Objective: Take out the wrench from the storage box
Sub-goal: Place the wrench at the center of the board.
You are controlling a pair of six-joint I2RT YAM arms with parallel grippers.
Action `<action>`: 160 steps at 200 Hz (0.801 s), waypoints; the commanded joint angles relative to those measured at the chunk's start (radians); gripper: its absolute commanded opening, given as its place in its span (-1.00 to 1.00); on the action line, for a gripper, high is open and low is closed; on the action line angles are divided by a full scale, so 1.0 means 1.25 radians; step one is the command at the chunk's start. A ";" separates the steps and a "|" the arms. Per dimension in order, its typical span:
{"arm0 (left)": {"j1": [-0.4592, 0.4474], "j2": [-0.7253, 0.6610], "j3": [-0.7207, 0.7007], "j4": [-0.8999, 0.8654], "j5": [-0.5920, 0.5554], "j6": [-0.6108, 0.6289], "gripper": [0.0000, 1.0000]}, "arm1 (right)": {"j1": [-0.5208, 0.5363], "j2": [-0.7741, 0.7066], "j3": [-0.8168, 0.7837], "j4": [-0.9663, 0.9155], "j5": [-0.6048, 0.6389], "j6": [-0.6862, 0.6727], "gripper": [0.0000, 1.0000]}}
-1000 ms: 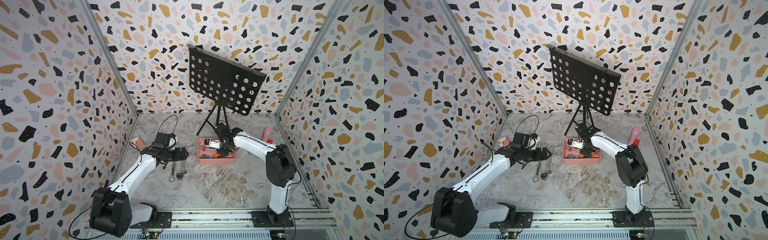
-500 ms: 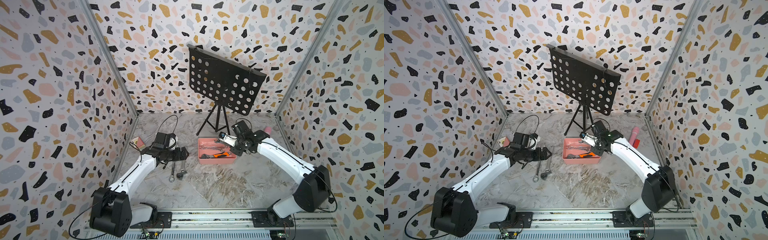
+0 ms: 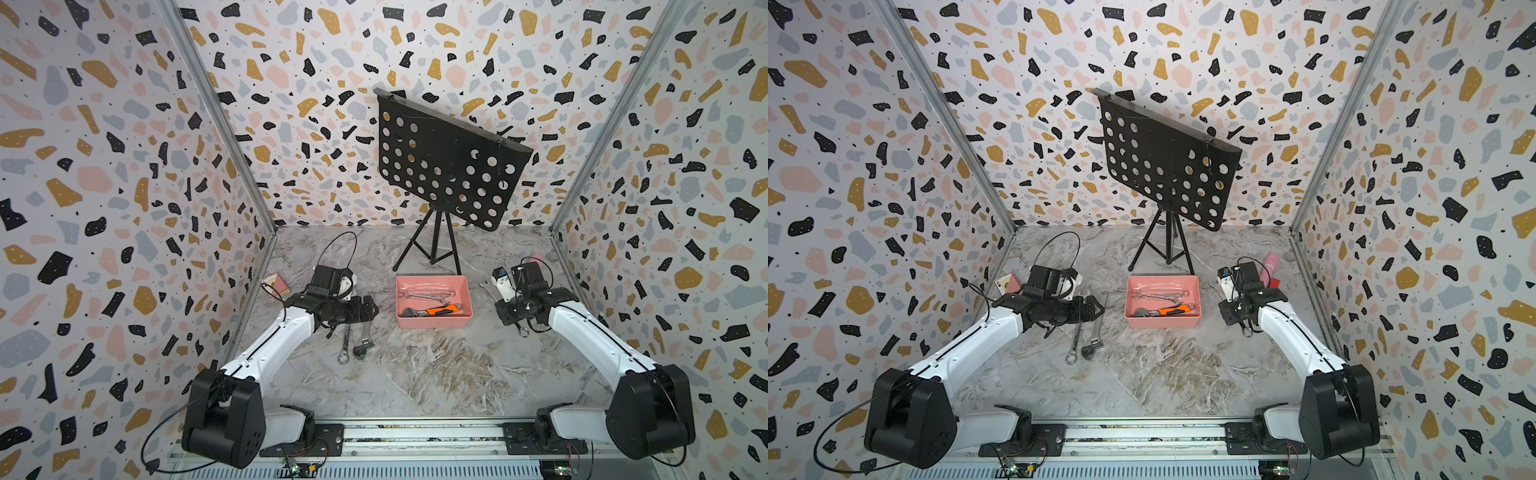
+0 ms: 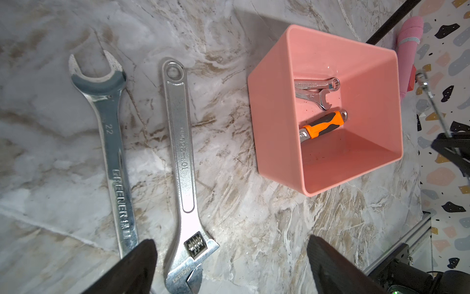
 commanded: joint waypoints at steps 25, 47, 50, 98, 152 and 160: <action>-0.002 -0.008 -0.016 0.023 0.008 0.016 0.91 | 0.003 0.056 -0.049 0.182 -0.051 0.179 -1.00; -0.003 -0.006 -0.021 0.023 0.007 0.019 0.91 | 0.004 0.082 -0.089 0.246 -0.068 0.226 -1.00; -0.003 -0.007 -0.021 0.024 0.007 0.019 0.91 | 0.005 0.086 -0.093 0.250 -0.069 0.230 -1.00; -0.002 -0.002 -0.016 0.021 0.012 0.020 0.92 | 0.049 0.121 -0.107 0.283 -0.021 0.265 -0.88; -0.002 0.000 -0.023 0.020 0.015 0.022 0.92 | 0.091 0.185 -0.108 0.302 0.025 0.306 -0.71; -0.002 -0.002 -0.024 0.020 0.015 0.023 0.92 | 0.098 0.191 -0.111 0.307 0.038 0.313 -0.62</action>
